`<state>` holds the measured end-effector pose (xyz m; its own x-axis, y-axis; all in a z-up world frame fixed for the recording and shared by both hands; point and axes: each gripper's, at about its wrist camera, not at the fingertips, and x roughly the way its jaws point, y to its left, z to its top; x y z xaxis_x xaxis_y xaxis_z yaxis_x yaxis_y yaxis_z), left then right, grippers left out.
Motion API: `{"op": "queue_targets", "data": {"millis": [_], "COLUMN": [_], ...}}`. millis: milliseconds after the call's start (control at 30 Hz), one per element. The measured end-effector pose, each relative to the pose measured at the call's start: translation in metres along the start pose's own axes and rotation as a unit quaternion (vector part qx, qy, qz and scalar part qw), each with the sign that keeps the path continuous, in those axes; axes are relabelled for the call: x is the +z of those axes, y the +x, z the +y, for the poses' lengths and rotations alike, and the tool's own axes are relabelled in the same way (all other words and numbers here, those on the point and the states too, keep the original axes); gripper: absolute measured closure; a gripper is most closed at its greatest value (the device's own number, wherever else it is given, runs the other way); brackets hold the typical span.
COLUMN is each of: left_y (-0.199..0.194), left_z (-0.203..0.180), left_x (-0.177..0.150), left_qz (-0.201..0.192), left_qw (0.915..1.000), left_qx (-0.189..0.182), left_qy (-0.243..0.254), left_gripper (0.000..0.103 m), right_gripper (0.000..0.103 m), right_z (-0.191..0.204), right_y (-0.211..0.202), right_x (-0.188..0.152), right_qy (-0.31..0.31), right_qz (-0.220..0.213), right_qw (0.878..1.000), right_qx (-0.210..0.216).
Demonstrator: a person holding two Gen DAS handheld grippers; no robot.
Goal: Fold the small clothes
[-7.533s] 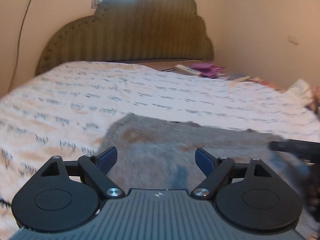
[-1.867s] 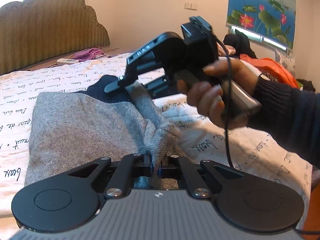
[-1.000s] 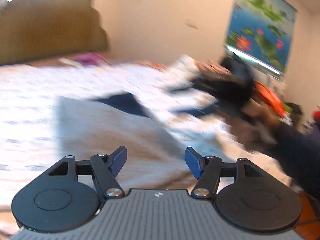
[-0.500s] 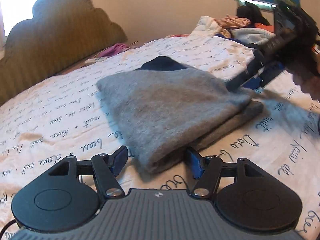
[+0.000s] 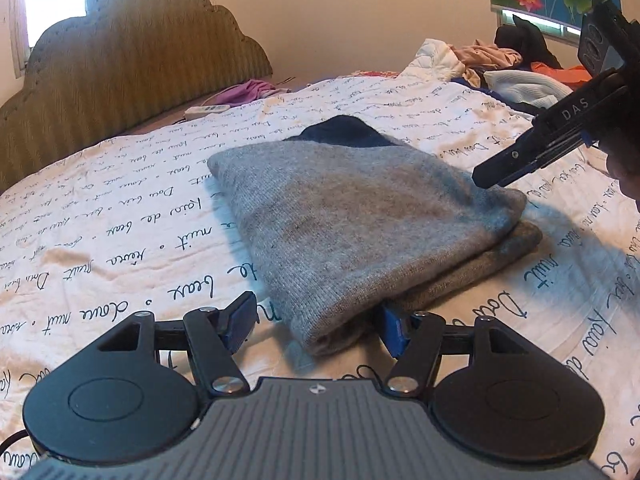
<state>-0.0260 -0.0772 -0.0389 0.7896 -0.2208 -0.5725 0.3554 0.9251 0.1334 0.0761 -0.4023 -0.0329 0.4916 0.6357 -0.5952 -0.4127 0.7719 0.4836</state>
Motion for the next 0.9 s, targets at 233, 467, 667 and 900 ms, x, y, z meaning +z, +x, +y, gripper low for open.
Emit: {"op": "queue_targets", "data": {"millis": [233,467,667,900], "left_y": [0.001,0.009,0.004,0.0], "left_z": [-0.002,-0.006,0.003,0.018], "left_x": [0.002,0.004,0.008,0.004], "left_qz": [0.002,0.003,0.006,0.031], "left_qw": [1.0,1.0,0.9994,0.9982], "left_qx": [0.007,0.008,0.009,-0.002], "left_qy": [-0.004,-0.002,-0.034,-0.051], "left_gripper": [0.034,0.034,0.075,0.082], "right_gripper": [0.062,0.062,0.096,0.096], "right_z": [0.007,0.003,0.011,0.017], "right_y": [-0.009,0.022,0.021,-0.007], "right_x": [0.008,0.0,-0.004,-0.009], "right_qy": [-0.022,-0.027,-0.03,-0.032], "right_qz": [-0.031,0.039,0.043,0.03], "right_qw": [0.999,0.999,0.997,0.997], "right_qx": [-0.012,0.003,0.059,0.061]}}
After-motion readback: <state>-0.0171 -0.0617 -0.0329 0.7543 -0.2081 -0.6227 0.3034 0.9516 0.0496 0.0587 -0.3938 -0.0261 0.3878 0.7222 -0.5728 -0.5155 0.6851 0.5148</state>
